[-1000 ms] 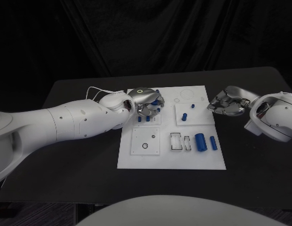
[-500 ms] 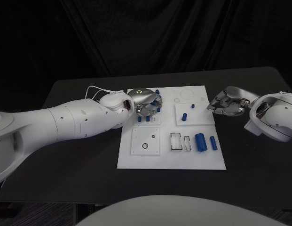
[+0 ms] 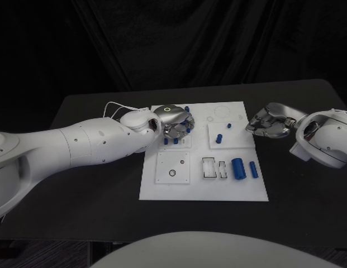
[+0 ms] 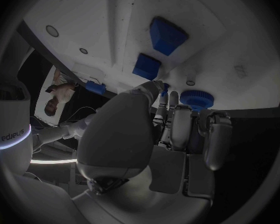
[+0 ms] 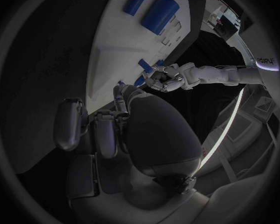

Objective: Assemble the parts on the task board

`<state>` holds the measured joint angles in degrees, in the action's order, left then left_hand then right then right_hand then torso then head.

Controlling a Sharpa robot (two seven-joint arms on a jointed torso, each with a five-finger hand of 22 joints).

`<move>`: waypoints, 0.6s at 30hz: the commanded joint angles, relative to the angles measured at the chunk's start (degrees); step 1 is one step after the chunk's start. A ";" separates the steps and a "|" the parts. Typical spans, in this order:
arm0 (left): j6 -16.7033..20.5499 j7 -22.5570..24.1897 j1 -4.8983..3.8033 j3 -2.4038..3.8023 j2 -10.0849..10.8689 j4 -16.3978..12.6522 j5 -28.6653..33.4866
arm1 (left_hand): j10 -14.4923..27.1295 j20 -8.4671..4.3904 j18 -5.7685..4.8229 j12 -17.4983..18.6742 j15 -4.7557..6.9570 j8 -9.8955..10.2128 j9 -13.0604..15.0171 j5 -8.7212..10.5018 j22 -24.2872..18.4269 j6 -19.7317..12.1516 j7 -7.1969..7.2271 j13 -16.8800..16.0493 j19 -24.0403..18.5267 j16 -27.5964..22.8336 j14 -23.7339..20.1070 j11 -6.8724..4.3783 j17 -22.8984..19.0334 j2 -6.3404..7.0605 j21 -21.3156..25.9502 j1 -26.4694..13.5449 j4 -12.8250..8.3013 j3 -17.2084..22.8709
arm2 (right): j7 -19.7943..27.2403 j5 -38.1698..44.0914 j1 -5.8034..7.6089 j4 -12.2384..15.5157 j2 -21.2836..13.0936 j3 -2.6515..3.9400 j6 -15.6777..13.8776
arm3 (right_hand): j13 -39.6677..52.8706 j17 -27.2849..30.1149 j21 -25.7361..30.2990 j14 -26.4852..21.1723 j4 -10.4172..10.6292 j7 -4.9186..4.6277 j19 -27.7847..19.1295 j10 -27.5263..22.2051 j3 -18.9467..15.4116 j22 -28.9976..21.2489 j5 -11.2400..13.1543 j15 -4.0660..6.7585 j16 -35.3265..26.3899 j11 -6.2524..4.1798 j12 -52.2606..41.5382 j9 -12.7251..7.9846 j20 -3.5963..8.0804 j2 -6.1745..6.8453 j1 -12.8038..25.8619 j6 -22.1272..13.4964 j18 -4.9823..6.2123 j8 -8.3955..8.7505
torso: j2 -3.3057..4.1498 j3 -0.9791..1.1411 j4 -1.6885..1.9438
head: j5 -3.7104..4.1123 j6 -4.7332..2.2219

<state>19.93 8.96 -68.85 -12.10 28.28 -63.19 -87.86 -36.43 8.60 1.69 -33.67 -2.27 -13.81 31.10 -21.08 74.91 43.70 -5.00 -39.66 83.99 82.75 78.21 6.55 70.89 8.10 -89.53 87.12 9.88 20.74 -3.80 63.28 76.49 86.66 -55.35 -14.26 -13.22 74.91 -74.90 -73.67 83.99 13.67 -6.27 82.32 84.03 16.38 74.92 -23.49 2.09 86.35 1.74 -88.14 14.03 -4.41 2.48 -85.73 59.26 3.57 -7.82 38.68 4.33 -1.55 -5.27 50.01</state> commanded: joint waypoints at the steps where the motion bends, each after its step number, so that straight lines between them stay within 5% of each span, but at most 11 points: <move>1: -0.47 0.52 0.17 0.04 -0.31 0.13 -0.50 | -0.72 0.02 -1.06 -0.36 0.13 0.71 -0.29 0.28 14.24 -0.58 0.56 0.28 3.15 -0.03 -0.09 -0.14 -0.15 -0.08 -0.20 -0.51 -0.25 0.34 | -1.40 0.05 -0.16 -0.04 0.01 0.04 0.54 | 13.05 -11.45 0.12 4.47 -0.08 0.04 0.02 3.44 0.18 10.02 -0.35 -0.20 -0.05 0.12 -0.10 0.10 0.02 -0.18 -0.03 0.16 0.26 -0.39 | 0.03 0.01 0.02 | -0.01 -0.01; 18: 0.20 1.06 0.28 0.04 -0.53 0.31 -0.50 | -6.16 -1.28 -1.69 -1.57 1.80 -0.19 -0.19 0.33 15.09 3.97 -0.96 1.79 6.01 0.40 1.32 -2.30 0.84 -1.81 -0.47 -0.52 -1.92 1.25 | -1.60 0.05 -0.16 -0.01 0.05 0.04 0.77 | 13.05 -11.41 0.17 4.46 -0.13 0.03 0.00 3.44 0.25 10.00 -0.37 -0.19 -0.08 0.12 -0.10 0.11 0.02 -0.23 -0.07 0.09 0.27 -0.36 | 0.02 -0.01 0.00 | 0.02 -0.01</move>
<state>19.94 8.98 -68.73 -12.10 27.81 -62.82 -87.91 -42.28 7.65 0.77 -35.02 -0.79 -13.86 30.83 -21.08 74.91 47.38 -5.93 -37.93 84.07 82.76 79.67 4.28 71.68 6.84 -89.76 86.43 8.13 22.01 -4.13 63.28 76.48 86.62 -55.32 -14.26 -12.79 74.91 -74.90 -73.66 83.99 13.67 -6.27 82.32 84.03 16.38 74.91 -23.49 2.09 86.35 1.74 -88.14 14.08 -4.41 2.48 -85.73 59.27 3.58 -7.82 38.71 4.32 -1.52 -5.22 50.01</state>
